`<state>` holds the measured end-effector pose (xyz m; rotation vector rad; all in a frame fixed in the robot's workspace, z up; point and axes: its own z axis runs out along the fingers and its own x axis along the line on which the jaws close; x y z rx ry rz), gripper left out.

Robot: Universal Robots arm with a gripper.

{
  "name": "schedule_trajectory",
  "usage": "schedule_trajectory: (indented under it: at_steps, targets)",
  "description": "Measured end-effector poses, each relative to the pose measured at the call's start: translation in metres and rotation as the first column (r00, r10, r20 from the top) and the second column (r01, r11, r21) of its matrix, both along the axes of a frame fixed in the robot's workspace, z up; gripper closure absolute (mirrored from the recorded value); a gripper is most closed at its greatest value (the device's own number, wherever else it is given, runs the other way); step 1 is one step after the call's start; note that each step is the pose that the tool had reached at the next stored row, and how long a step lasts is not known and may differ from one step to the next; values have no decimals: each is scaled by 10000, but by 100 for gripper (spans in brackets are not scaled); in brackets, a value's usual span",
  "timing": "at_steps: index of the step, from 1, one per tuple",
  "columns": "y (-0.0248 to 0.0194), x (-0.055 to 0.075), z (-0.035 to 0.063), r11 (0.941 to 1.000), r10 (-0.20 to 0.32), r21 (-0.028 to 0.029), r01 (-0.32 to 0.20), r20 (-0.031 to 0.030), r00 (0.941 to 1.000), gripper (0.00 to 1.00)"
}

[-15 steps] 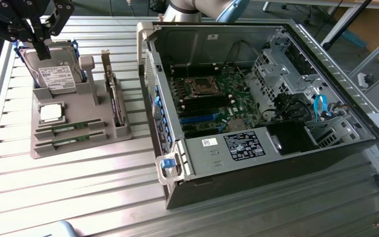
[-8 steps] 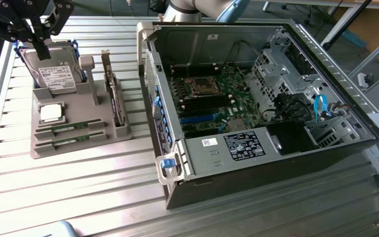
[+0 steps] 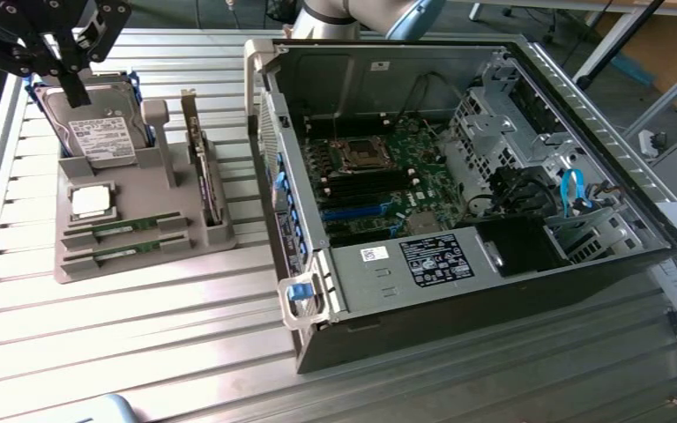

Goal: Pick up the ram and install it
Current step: 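Pick up the ram and move it above insertion slot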

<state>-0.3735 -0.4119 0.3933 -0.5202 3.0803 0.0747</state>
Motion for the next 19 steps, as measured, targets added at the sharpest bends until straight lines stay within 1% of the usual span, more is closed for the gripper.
schedule_trajectory:
  at_steps: [5, 11, 15, 19]
  targets:
    - [0, 0, 0, 9990, 441, 0, -441, 0, 9990, 89]
    - [0, 0, 0, 9963, 863, 0, -863, 0, 9963, 89]
    - [0, 0, 0, 9933, 1158, 0, -1158, 0, 9933, 89]
    - [0, 0, 0, 9886, 1505, 0, -1505, 0, 9886, 89]
